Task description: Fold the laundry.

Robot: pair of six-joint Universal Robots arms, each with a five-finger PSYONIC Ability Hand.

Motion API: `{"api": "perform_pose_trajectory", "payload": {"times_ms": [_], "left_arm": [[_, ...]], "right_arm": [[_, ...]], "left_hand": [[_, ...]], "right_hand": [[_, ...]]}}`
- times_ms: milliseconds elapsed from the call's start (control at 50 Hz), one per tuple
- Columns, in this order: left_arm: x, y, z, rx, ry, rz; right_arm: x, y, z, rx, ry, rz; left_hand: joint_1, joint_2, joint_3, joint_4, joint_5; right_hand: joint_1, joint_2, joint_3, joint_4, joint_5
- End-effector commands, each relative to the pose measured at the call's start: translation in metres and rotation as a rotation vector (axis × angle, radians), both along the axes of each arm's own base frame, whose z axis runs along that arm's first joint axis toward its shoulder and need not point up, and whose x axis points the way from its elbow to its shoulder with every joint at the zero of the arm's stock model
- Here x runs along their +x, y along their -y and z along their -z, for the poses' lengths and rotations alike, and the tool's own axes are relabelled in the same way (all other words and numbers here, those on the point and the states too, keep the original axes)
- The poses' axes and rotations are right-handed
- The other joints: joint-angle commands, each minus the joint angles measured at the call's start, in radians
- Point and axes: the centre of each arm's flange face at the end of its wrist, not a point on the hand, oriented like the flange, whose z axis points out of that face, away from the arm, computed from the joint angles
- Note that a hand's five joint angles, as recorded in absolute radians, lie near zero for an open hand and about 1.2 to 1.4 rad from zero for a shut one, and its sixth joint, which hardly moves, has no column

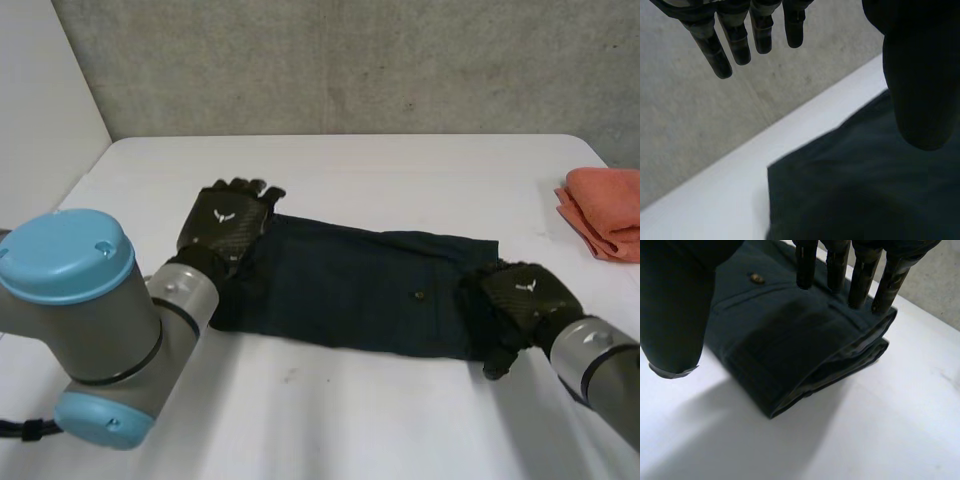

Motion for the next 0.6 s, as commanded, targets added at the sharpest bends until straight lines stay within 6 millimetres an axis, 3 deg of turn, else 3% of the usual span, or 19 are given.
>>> {"api": "perform_pose_trajectory", "payload": {"times_ms": [20,200,240,260,440,480,560,600], "left_arm": [[0.003,0.000,0.011,0.025,0.019,-0.008],[0.003,-0.001,0.015,0.035,0.025,-0.005],[0.002,-0.002,0.016,0.036,0.026,-0.003],[0.002,-0.001,0.016,0.036,0.026,-0.005],[0.004,-0.005,0.016,0.041,0.029,-0.003],[0.004,-0.005,0.015,0.039,0.029,-0.003],[0.005,-0.005,0.014,0.041,0.030,-0.008],[0.005,-0.005,0.013,0.038,0.028,-0.008]], "right_arm": [[-0.001,0.007,0.027,-0.009,-0.007,0.013],[0.002,0.023,0.036,-0.092,-0.010,0.020],[0.003,0.025,0.039,-0.094,-0.011,0.019],[0.002,0.027,0.040,-0.096,-0.011,0.022],[-0.011,0.041,0.025,-0.154,-0.039,0.060],[-0.022,0.047,0.018,-0.187,-0.081,0.078],[-0.062,0.066,0.013,-0.218,-0.326,0.105],[-0.069,0.070,0.011,-0.227,-0.419,0.087]], "left_hand": [[-0.014,-0.029,-0.036,-0.028,-0.045],[-0.014,-0.029,-0.036,-0.028,-0.045],[-0.014,-0.029,-0.036,-0.028,-0.045],[-0.014,-0.029,-0.036,-0.028,-0.045],[-0.014,-0.029,-0.036,-0.028,-0.045],[-0.014,-0.029,-0.036,-0.028,-0.045],[-0.014,-0.029,-0.036,-0.028,-0.045],[-0.014,-0.029,-0.036,-0.028,-0.045]], "right_hand": [[0.156,0.105,0.098,0.109,0.090],[0.443,0.392,0.385,0.397,0.377],[0.754,0.703,0.695,0.707,0.687],[1.162,1.111,1.104,1.115,1.095],[1.189,1.138,1.130,1.142,1.122],[1.189,1.138,1.130,1.142,1.122],[1.189,1.138,1.130,1.142,1.122],[1.189,1.138,1.130,1.142,1.122]]}}
